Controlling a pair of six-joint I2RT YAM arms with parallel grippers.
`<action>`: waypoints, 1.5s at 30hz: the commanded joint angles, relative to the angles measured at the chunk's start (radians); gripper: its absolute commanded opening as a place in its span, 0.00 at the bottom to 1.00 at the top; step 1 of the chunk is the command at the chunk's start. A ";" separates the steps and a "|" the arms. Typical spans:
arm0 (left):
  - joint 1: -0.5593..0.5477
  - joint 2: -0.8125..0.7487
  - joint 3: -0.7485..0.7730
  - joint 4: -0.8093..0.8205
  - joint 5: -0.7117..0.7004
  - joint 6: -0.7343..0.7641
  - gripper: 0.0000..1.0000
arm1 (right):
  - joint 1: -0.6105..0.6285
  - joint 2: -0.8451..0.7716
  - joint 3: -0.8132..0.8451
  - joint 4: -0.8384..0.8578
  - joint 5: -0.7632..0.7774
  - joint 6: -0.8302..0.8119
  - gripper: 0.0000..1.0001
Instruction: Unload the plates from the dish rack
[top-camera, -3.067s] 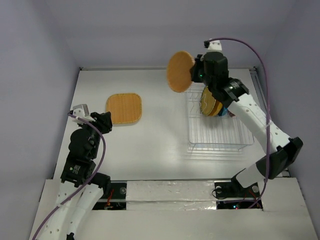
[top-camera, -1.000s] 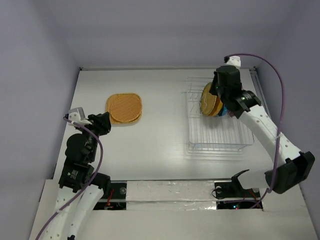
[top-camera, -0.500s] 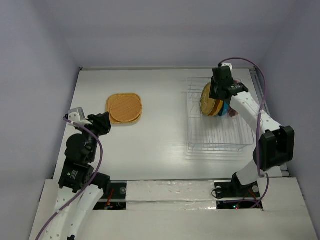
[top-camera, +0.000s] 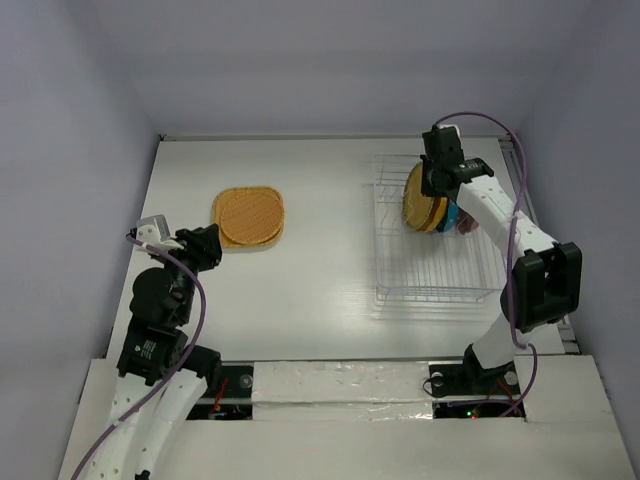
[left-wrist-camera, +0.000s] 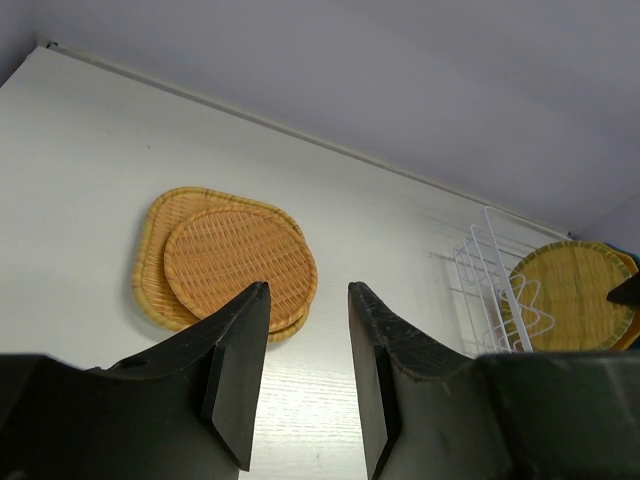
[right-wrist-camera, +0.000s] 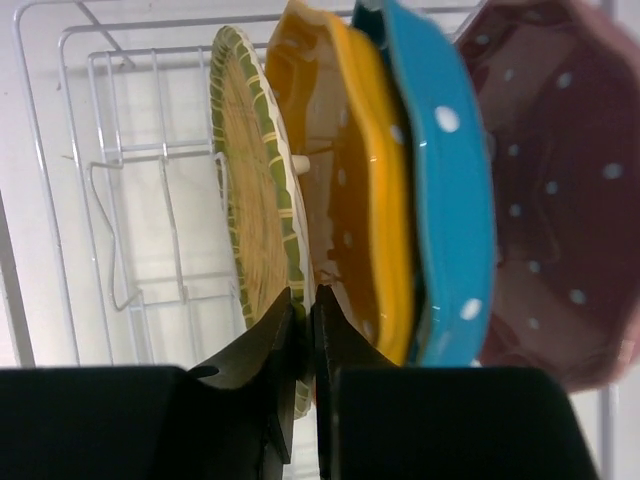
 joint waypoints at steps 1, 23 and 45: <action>-0.004 -0.014 -0.001 0.035 0.003 0.000 0.34 | -0.004 -0.025 0.121 -0.030 0.049 -0.042 0.00; -0.004 -0.012 -0.004 0.034 0.003 -0.003 0.35 | 0.309 0.012 0.262 0.319 -0.213 0.254 0.00; -0.004 0.002 -0.002 0.037 0.003 -0.003 0.35 | 0.471 0.601 0.370 0.723 -0.550 0.808 0.18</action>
